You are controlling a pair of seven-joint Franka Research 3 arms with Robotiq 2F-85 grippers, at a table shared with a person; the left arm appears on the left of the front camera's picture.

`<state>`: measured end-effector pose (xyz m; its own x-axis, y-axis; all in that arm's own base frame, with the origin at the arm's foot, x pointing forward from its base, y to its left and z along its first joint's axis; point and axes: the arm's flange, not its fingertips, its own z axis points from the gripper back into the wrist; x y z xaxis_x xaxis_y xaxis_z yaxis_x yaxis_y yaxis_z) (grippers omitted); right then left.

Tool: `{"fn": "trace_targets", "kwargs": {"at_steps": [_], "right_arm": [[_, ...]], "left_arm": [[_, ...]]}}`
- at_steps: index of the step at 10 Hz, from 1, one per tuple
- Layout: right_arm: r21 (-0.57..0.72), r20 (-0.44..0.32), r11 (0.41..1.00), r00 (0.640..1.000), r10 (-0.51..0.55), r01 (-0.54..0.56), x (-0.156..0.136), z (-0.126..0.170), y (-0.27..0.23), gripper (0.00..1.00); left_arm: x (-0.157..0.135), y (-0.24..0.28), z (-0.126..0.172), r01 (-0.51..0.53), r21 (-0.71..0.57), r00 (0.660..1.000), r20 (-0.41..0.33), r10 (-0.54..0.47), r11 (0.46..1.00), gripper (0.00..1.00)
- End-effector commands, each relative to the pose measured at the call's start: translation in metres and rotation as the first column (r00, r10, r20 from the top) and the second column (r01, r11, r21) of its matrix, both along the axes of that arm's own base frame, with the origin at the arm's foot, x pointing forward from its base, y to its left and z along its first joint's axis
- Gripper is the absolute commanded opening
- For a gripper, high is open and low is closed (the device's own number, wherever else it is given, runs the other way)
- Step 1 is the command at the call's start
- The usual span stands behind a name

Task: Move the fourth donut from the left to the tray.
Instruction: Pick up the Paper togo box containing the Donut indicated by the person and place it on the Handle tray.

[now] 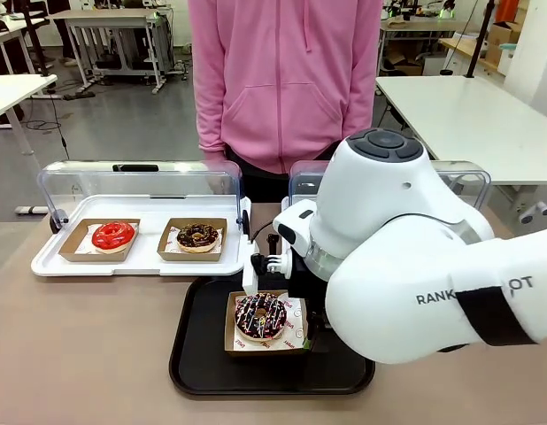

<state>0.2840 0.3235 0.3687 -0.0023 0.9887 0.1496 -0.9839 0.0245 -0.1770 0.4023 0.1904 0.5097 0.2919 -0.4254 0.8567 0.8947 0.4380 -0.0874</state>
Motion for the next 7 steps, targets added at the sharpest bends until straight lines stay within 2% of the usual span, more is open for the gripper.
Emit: {"fn": "trace_targets", "kwargs": {"at_steps": [1,2,7], "right_arm": [[0.103,-0.013,0.986,0.991,0.133,-0.131,-0.0059,0.0039,-0.0086,1.0],[0.0,0.0,1.0,1.0,0.0,0.0,0.0,0.0,0.0,1.0],[0.0,0.0,1.0,1.0,0.0,0.0,0.0,0.0,0.0,1.0]], "left_arm": [[0.0004,-0.0014,0.0026,0.004,-0.015,1.0,0.008,-0.004,1.0,1.0],[0.0004,-0.0014,0.0026,0.004,-0.015,1.0,0.008,-0.004,1.0,1.0],[0.0004,-0.0014,0.0026,0.004,-0.015,1.0,0.008,-0.004,1.0,1.0]]}}
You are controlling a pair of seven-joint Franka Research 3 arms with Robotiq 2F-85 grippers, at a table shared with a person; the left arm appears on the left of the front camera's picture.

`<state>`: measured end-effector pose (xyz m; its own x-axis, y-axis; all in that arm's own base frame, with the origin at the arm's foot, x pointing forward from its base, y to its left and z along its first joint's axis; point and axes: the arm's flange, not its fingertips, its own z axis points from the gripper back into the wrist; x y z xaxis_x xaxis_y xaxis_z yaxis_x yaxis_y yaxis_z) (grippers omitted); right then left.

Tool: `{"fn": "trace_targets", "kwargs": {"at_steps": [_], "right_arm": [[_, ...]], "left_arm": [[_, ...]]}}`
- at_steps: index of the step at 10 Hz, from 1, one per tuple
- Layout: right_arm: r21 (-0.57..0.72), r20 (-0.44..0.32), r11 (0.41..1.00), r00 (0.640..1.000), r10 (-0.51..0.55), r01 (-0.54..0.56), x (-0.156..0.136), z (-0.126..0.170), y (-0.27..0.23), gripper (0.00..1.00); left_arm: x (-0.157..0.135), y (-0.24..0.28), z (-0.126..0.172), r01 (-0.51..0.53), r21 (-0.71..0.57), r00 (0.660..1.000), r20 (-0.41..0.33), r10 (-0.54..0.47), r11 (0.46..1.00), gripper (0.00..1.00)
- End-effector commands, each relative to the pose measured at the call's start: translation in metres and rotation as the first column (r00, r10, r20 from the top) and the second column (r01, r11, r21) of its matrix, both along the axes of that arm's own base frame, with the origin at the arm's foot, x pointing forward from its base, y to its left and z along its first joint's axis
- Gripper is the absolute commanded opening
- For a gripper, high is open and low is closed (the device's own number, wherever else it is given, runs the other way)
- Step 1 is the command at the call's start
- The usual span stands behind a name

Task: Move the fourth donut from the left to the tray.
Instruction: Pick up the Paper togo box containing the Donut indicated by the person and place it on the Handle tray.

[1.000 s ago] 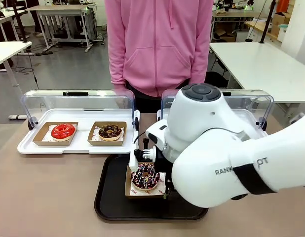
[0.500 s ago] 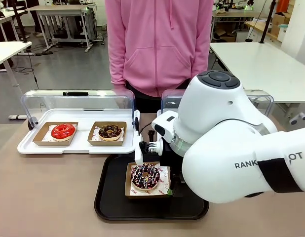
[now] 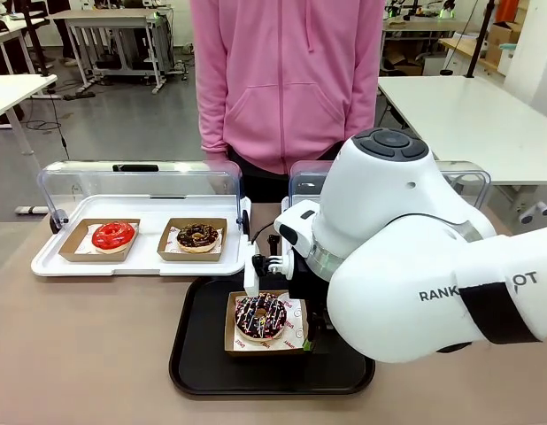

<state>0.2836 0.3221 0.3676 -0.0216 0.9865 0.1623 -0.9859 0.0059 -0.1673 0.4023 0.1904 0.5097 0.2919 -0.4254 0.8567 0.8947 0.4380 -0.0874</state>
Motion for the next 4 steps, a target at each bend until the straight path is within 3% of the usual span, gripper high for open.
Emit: {"fn": "trace_targets", "kwargs": {"at_steps": [1,4], "right_arm": [[-0.013,0.01,1.0,1.0,-0.021,0.021,0.0004,0.0011,0.0014,1.0],[-0.013,0.01,1.0,1.0,-0.021,0.021,0.0004,0.0011,0.0014,1.0]], "left_arm": [[0.0004,-0.0014,0.0026,0.004,-0.015,1.0,0.008,-0.004,1.0,1.0],[0.0004,-0.0014,0.0026,0.004,-0.015,1.0,0.008,-0.004,1.0,1.0]]}}
